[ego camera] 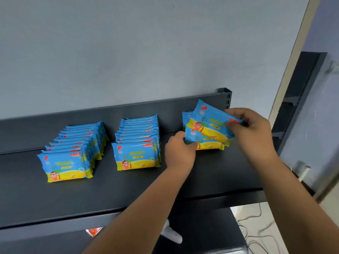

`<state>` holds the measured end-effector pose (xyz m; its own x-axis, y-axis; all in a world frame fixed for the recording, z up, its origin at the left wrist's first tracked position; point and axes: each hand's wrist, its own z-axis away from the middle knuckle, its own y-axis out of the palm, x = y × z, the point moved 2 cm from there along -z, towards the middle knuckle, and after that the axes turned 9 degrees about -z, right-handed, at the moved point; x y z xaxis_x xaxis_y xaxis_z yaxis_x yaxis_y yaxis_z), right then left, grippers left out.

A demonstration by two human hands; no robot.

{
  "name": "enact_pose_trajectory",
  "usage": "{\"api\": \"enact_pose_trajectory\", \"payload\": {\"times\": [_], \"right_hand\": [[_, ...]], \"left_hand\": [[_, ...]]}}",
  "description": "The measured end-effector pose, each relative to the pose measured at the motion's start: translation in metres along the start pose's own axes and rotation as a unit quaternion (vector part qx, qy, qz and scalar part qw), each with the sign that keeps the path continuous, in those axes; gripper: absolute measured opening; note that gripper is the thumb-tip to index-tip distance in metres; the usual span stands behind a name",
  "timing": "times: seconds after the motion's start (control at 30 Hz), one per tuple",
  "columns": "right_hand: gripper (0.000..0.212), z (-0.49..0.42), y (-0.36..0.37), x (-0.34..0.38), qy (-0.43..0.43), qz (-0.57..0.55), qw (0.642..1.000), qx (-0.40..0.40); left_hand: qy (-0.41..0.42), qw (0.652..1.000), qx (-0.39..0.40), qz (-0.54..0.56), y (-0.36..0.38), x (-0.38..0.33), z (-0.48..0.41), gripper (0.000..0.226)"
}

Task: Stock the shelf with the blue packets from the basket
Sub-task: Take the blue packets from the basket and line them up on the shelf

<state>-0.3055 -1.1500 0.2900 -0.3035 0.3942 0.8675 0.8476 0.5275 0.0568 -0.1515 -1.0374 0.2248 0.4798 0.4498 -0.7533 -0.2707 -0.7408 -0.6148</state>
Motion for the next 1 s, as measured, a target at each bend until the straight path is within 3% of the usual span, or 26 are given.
{"api": "enact_pose_trajectory", "payload": {"times": [0.13, 0.37, 0.53, 0.73, 0.87, 0.93, 1.0], "right_hand": [[0.033, 0.001, -0.008, -0.009, -0.001, 0.034, 0.999, -0.013], [0.034, 0.003, -0.015, -0.025, 0.026, 0.086, 0.996, -0.005], [0.030, 0.007, -0.007, -0.034, 0.053, 0.117, 0.991, 0.039], [0.026, -0.001, 0.002, -0.050, -0.062, 0.287, 0.953, 0.077], [0.026, -0.005, 0.006, -0.057, -0.111, 0.327, 0.937, 0.055], [0.034, -0.004, 0.006, -0.055, -0.097, 0.352, 0.930, 0.049], [0.059, -0.003, 0.005, -0.053, -0.064, 0.378, 0.922, 0.062]], "left_hand": [[-0.001, 0.997, 0.008, -0.070, 0.008, -0.003, 0.002, 0.026], [-0.014, 0.999, 0.004, -0.046, 0.009, -0.005, 0.003, 0.032], [-0.003, 0.999, 0.018, -0.045, 0.010, 0.005, 0.000, 0.020], [-0.009, 0.996, 0.080, -0.026, 0.005, 0.005, 0.000, 0.029], [-0.009, 0.996, 0.084, -0.016, 0.002, 0.002, 0.002, 0.033], [-0.003, 0.997, 0.077, -0.026, 0.002, 0.002, 0.002, 0.033], [0.005, 0.997, 0.069, -0.032, 0.002, 0.002, 0.003, 0.031]]}}
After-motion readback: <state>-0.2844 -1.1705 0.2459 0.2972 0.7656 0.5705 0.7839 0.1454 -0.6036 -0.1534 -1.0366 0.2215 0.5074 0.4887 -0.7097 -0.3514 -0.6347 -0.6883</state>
